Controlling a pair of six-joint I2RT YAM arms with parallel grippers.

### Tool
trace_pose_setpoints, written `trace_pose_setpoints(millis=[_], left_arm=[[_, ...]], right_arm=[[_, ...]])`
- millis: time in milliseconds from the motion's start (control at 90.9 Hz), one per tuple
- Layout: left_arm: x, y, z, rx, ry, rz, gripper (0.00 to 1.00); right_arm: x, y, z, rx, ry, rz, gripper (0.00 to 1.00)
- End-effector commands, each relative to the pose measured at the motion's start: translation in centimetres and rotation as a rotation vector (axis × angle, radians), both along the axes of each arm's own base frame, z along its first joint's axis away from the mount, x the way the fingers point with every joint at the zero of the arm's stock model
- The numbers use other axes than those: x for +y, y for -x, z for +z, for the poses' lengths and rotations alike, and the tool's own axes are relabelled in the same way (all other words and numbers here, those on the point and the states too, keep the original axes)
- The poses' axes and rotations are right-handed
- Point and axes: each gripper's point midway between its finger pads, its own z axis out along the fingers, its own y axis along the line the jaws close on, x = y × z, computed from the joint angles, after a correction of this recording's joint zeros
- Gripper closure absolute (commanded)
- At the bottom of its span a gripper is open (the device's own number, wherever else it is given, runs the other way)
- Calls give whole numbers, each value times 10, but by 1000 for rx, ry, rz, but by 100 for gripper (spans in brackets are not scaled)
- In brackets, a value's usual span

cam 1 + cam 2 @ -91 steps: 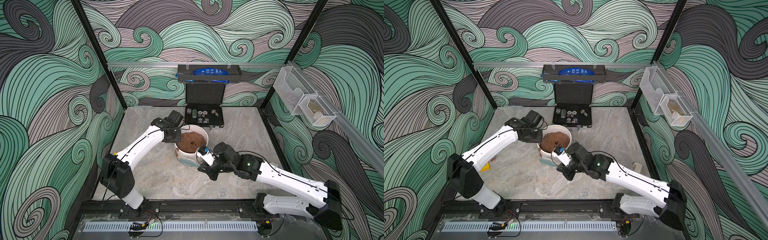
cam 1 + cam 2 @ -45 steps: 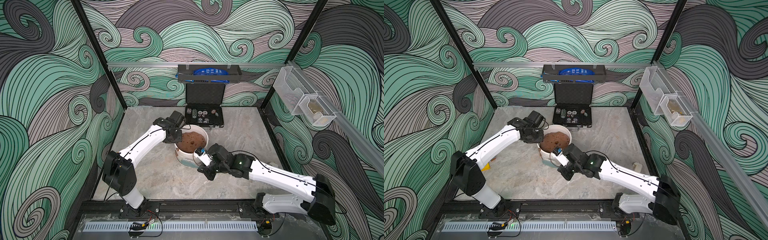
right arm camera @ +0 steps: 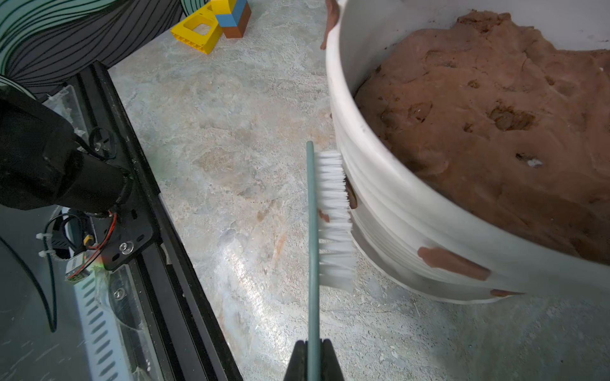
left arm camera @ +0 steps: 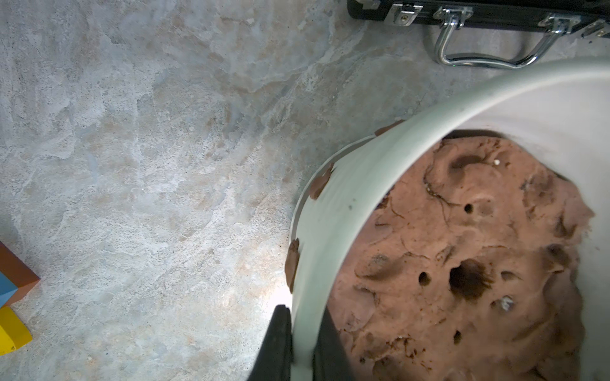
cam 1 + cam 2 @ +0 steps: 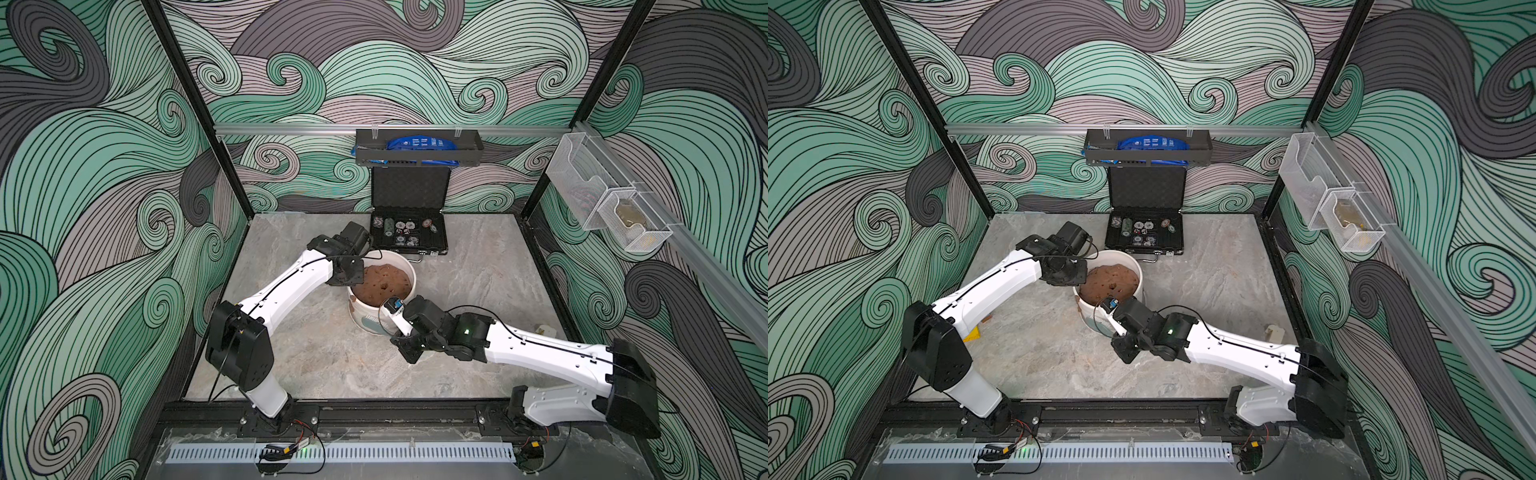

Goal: Scrub the dried mud off the ceramic pot
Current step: Brush off the soil from the pot.

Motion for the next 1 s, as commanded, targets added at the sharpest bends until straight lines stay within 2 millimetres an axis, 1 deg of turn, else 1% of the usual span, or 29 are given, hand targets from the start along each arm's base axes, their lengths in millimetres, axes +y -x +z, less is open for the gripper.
trace_pose_setpoints(millis=[0,99,242,319,418,528,649,814,903,991], left_arm=[[2,8,2,37,-9,24,90],[1,8,1,40,-9,23,91],[2,8,2,38,-14,21,91],[3,8,2,34,-16,20,91],[3,7,4,26,-19,19,91],[4,6,5,21,-27,14,91],[8,5,6,19,-48,23,91],[7,4,5,19,-48,14,91],[5,3,6,16,-48,3,92],[6,2,6,9,-56,-8,92]], right_arm=[[-7,-16,-7,-33,47,-143,100],[-8,-18,-15,-26,74,-179,100],[-10,-18,-20,-38,79,-207,100],[-10,-10,-28,-6,97,-167,100],[-14,6,-42,30,157,-114,100],[-22,16,-47,46,195,-81,100],[-27,19,-40,34,200,-55,100],[-9,29,-11,13,87,74,100],[-8,22,1,-43,74,70,100],[-11,7,10,-80,76,52,100]])
